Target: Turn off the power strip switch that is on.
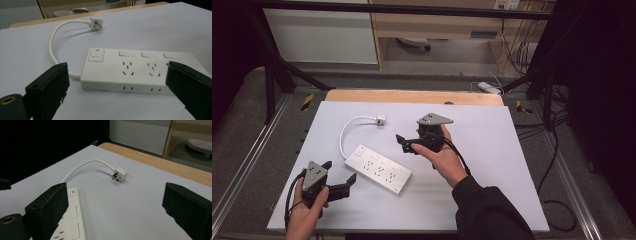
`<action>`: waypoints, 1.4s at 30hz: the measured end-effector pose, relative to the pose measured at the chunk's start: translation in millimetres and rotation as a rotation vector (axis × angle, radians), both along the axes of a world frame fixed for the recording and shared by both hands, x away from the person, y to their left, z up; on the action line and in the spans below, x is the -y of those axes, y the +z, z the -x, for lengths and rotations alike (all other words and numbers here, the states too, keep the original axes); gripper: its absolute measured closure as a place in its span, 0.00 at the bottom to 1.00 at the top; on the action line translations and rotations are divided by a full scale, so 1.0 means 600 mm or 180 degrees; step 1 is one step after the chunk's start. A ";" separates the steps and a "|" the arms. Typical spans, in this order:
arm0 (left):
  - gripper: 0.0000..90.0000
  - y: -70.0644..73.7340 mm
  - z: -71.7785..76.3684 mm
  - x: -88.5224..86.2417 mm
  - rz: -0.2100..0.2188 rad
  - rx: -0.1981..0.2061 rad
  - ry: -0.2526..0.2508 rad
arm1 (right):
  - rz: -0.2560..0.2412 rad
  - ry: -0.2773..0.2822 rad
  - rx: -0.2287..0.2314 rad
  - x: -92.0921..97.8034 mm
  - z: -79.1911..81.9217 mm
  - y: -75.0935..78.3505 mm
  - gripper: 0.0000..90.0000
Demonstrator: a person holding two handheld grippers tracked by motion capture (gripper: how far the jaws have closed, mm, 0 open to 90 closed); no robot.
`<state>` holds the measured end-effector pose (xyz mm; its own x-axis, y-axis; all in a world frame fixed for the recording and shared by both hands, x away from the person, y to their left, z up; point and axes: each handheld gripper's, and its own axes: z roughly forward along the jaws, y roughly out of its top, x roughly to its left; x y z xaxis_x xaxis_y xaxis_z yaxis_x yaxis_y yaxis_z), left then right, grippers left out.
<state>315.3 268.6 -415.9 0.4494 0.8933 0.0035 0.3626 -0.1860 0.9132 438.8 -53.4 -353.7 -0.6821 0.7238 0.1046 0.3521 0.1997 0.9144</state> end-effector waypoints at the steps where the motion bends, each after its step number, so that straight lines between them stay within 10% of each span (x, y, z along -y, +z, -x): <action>1: 0.05 0.000 0.000 0.000 0.0001 0.0002 -0.0003 | -0.0015 0.0007 -0.0006 0.002 -0.001 0.002 0.06; 42: 0.05 -0.001 0.000 0.001 -0.0009 -0.0013 -0.0012 | -0.0079 -0.0144 0.0104 0.100 -0.023 0.055 0.05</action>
<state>315.4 268.2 -416.4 0.4529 0.8916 0.0042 0.3657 -0.1900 0.9111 452.5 -113.2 -320.4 -0.6521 0.7514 0.1010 0.3300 0.1614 0.9301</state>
